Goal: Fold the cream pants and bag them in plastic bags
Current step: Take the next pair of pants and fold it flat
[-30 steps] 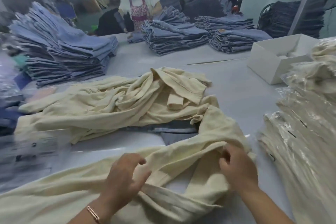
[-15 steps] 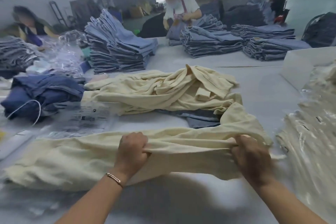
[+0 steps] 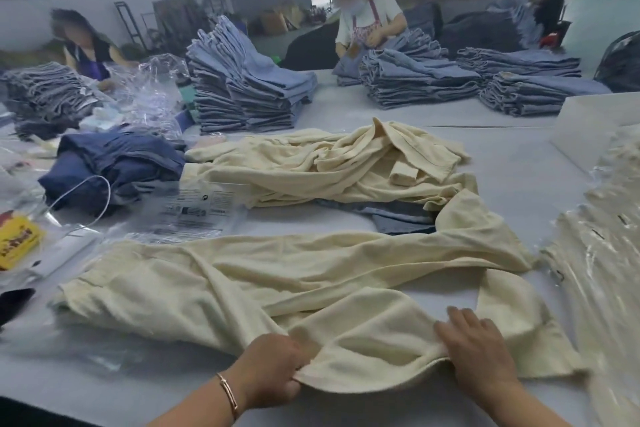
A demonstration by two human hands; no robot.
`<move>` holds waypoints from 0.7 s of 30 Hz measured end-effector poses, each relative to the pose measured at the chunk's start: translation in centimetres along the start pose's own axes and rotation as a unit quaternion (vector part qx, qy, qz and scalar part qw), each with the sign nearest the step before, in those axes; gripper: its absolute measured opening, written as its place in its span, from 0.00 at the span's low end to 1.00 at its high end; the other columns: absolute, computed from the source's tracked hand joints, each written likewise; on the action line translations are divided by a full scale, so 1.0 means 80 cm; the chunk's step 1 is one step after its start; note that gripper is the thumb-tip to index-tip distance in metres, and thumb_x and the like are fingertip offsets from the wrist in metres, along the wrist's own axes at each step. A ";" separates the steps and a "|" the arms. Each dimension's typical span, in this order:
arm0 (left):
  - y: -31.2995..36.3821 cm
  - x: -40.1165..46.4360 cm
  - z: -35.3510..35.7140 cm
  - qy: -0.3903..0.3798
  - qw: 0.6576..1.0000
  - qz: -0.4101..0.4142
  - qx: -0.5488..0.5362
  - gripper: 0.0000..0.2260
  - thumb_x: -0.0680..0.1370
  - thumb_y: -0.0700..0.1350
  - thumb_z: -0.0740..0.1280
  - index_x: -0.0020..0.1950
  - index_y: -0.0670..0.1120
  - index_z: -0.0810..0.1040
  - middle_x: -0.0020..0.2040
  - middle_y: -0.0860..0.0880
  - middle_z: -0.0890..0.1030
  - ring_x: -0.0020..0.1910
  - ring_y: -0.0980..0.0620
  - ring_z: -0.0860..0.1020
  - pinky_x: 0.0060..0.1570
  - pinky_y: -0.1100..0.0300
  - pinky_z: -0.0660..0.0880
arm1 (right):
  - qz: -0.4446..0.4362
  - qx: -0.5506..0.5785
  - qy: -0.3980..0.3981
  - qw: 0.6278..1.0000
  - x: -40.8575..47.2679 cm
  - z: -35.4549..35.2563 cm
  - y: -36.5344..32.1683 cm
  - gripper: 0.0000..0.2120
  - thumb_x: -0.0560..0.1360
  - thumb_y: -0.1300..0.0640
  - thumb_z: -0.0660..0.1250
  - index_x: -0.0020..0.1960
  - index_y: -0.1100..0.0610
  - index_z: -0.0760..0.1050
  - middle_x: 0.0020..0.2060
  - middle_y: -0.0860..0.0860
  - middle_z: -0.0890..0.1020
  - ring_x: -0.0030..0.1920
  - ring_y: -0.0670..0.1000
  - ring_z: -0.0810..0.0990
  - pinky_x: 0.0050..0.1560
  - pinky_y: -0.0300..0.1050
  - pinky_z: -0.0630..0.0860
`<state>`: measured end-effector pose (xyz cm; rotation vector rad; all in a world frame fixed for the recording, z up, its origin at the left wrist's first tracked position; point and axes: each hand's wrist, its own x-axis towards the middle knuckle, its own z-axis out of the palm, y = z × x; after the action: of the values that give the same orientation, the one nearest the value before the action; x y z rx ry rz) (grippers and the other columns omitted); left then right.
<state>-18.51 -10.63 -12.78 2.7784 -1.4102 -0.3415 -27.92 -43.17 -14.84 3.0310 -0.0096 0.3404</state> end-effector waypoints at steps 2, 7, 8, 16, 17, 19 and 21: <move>-0.005 -0.001 -0.003 -0.007 0.999 -0.014 0.039 0.08 0.67 0.51 0.65 0.40 0.49 0.77 0.39 0.50 0.82 0.41 0.46 0.81 0.36 0.59 0.77 | 0.039 -0.023 -0.017 0.999 0.009 -0.012 0.009 0.08 0.55 0.65 0.70 0.32 0.55 0.79 0.32 0.56 0.78 0.33 0.61 0.80 0.29 0.53 0.76; -0.036 -0.004 -0.033 0.103 0.993 -0.026 -0.055 0.10 0.70 0.53 0.64 0.40 0.48 0.81 0.42 0.50 0.82 0.44 0.48 0.79 0.41 0.58 0.73 | 0.120 0.034 0.108 0.986 0.025 -0.042 0.042 0.13 0.57 0.62 0.59 0.34 0.58 0.82 0.36 0.59 0.82 0.36 0.63 0.81 0.39 0.56 0.77; -0.046 -0.004 -0.041 0.104 0.987 -0.069 -0.106 0.13 0.71 0.53 0.60 0.42 0.46 0.79 0.43 0.48 0.82 0.46 0.46 0.78 0.43 0.55 0.71 | 0.144 0.055 0.129 0.980 0.027 -0.050 0.045 0.18 0.57 0.63 0.58 0.39 0.61 0.83 0.40 0.61 0.83 0.37 0.64 0.81 0.40 0.56 0.76; -0.095 0.041 -0.116 -0.027 0.967 -0.084 -0.239 0.25 0.77 0.58 0.66 0.27 0.48 0.61 0.25 0.52 0.61 0.26 0.56 0.59 0.30 0.57 0.56 | 0.284 0.021 -0.152 0.946 0.045 -0.070 0.049 0.05 0.70 0.57 0.63 0.40 0.48 0.72 0.43 0.49 0.79 0.48 0.54 0.79 0.40 0.41 0.67; -0.101 0.050 -0.122 -0.053 0.967 -0.079 -0.235 0.26 0.76 0.59 0.67 0.27 0.47 0.60 0.25 0.52 0.60 0.26 0.56 0.59 0.30 0.56 0.55 | 0.292 0.028 -0.203 0.934 0.049 -0.073 0.052 0.04 0.72 0.56 0.61 0.40 0.48 0.70 0.47 0.48 0.80 0.50 0.52 0.79 0.40 0.40 0.66; -0.113 0.068 -0.135 -0.067 0.965 -0.066 -0.247 0.27 0.76 0.59 0.68 0.26 0.48 0.59 0.25 0.52 0.59 0.25 0.56 0.58 0.31 0.56 0.54 | 0.288 0.040 -0.258 0.921 0.060 -0.078 0.064 0.10 0.74 0.57 0.58 0.35 0.49 0.65 0.54 0.49 0.80 0.54 0.51 0.78 0.43 0.40 0.68; -0.125 0.087 -0.151 -0.057 0.958 -0.049 -0.275 0.27 0.74 0.61 0.67 0.27 0.48 0.58 0.25 0.53 0.59 0.26 0.56 0.57 0.31 0.57 0.53 | 0.295 0.060 -0.294 0.907 0.071 -0.094 0.083 0.14 0.74 0.60 0.58 0.32 0.49 0.64 0.54 0.51 0.80 0.54 0.52 0.78 0.40 0.38 0.68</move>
<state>-4.17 -11.36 -3.37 2.3941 -0.9929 -0.7730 -24.16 -49.04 -5.68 3.0389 -0.9833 -0.5739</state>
